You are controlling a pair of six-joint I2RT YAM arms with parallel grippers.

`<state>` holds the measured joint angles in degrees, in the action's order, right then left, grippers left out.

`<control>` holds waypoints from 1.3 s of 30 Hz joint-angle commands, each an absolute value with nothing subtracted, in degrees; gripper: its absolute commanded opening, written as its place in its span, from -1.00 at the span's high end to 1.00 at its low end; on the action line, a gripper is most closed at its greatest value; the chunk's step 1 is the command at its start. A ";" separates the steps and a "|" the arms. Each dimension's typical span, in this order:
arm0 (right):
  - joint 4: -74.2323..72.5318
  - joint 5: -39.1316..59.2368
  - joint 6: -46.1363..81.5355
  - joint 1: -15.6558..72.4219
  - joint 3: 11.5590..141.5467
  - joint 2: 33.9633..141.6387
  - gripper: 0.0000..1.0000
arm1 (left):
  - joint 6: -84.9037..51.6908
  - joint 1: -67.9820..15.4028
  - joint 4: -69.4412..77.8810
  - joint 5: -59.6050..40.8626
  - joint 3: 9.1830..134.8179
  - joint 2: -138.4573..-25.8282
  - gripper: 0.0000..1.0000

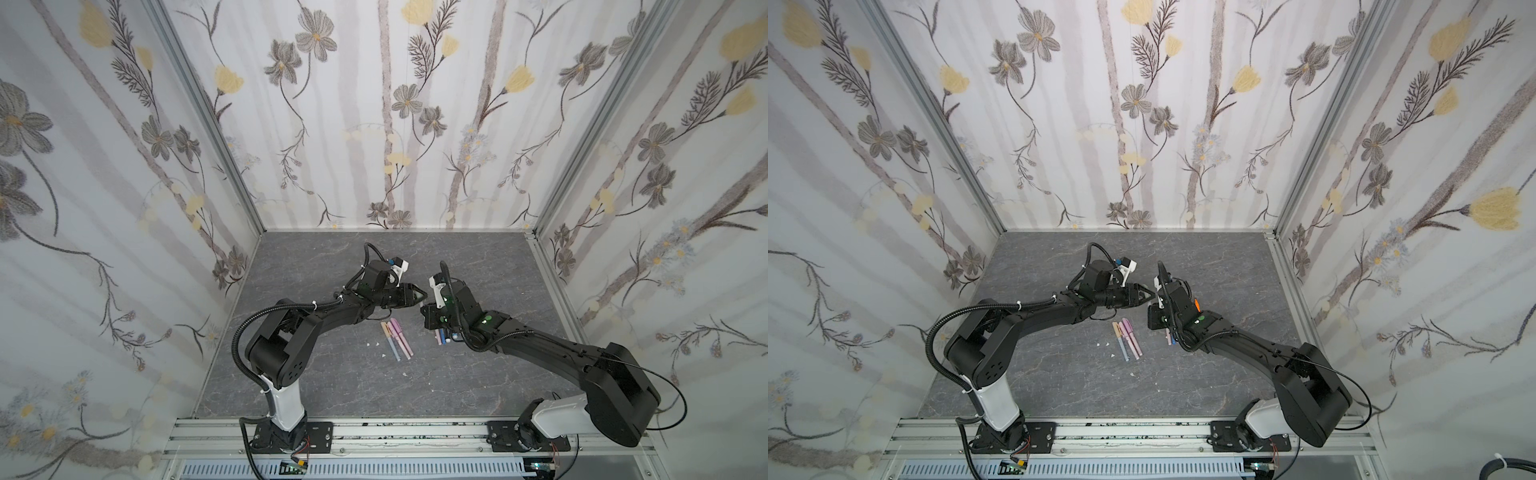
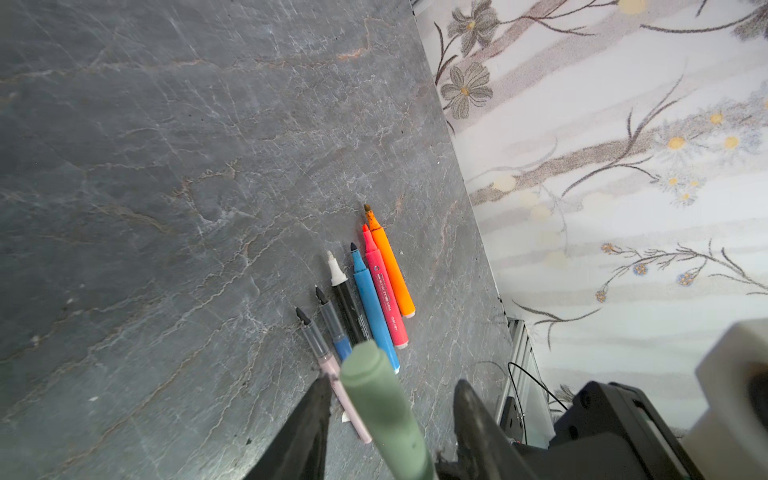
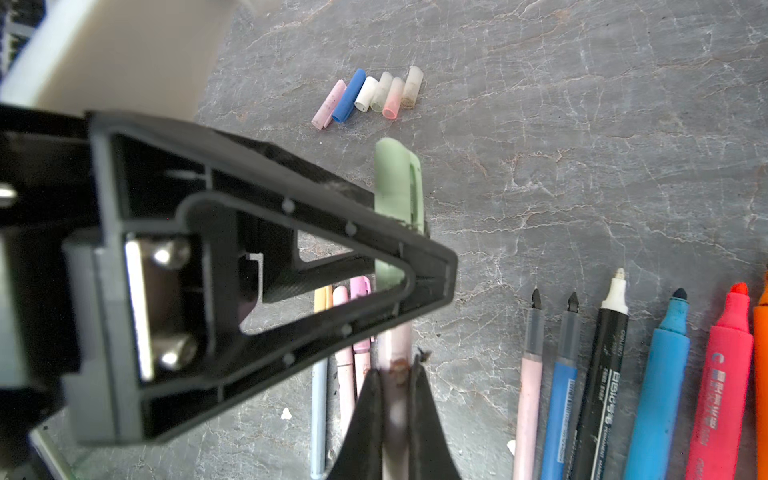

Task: Open the pen caps

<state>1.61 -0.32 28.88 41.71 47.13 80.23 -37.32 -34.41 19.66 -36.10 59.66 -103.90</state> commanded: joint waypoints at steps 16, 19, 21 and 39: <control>-0.70 0.44 28.67 41.80 46.76 80.51 0.88 | -36.46 -34.45 20.03 -36.17 61.35 -105.12 0.93; -1.67 0.26 28.77 41.75 46.26 80.68 0.65 | -37.05 -34.45 20.37 -36.74 61.35 -105.12 1.00; -2.56 0.24 28.87 41.77 46.11 80.99 0.62 | -37.76 -34.40 21.20 -37.42 61.10 -105.05 1.00; -5.16 2.19 28.91 41.66 45.01 83.37 1.00 | -37.45 -32.61 20.35 -37.25 62.57 -105.24 1.00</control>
<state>-4.14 1.61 28.91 41.67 45.47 83.92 -38.04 -33.63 19.33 -37.76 61.41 -105.06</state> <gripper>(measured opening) 0.077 0.098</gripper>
